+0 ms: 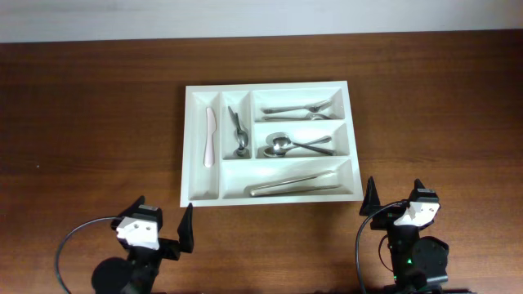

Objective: Pack container

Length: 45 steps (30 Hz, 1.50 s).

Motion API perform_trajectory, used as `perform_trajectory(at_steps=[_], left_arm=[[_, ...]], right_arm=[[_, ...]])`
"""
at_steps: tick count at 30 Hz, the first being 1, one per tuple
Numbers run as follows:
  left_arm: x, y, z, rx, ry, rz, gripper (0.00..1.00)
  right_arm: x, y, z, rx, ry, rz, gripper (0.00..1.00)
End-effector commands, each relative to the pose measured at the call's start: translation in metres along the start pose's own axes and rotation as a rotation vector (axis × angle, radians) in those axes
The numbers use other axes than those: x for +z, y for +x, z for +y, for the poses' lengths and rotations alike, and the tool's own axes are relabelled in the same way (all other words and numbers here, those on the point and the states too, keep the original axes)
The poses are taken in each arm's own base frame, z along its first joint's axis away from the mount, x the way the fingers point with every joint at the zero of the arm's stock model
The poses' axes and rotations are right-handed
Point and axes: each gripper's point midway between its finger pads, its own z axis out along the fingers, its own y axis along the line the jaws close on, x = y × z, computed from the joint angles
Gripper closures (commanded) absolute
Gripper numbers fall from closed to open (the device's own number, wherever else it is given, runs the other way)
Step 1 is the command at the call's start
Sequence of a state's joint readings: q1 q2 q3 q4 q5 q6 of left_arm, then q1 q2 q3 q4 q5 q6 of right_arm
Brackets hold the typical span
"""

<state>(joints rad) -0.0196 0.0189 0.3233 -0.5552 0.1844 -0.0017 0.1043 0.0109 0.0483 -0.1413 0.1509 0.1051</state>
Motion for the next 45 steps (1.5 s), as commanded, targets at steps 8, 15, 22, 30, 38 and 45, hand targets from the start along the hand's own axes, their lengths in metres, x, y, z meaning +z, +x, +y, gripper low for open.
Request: perform_trajectory(at_steps=[8, 15, 22, 30, 38, 45], left_arm=[[0.020, 0.037, 0.018, -0.011, -0.081, 0.043, 0.01], [0.029, 0.045, 0.023, -0.008, -0.103, 0.025, 0.01], [0.030, 0.047, 0.026, -0.008, -0.118, 0.025, 0.01], [0.030, 0.047, 0.026, -0.008, -0.118, 0.025, 0.01], [0.030, 0.047, 0.026, -0.008, -0.118, 0.026, 0.01], [0.030, 0.047, 0.026, -0.008, -0.118, 0.026, 0.01]], right_arm=[[0.000, 0.002, -0.001, 0.000, 0.003, 0.001, 0.01], [0.000, 0.002, -0.001, 0.000, 0.003, 0.001, 0.01], [0.000, 0.002, -0.001, 0.000, 0.003, 0.001, 0.01], [0.000, 0.002, -0.001, 0.000, 0.003, 0.001, 0.01], [0.000, 0.002, -0.001, 0.000, 0.003, 0.001, 0.01], [0.000, 0.002, -0.001, 0.000, 0.003, 0.001, 0.01]])
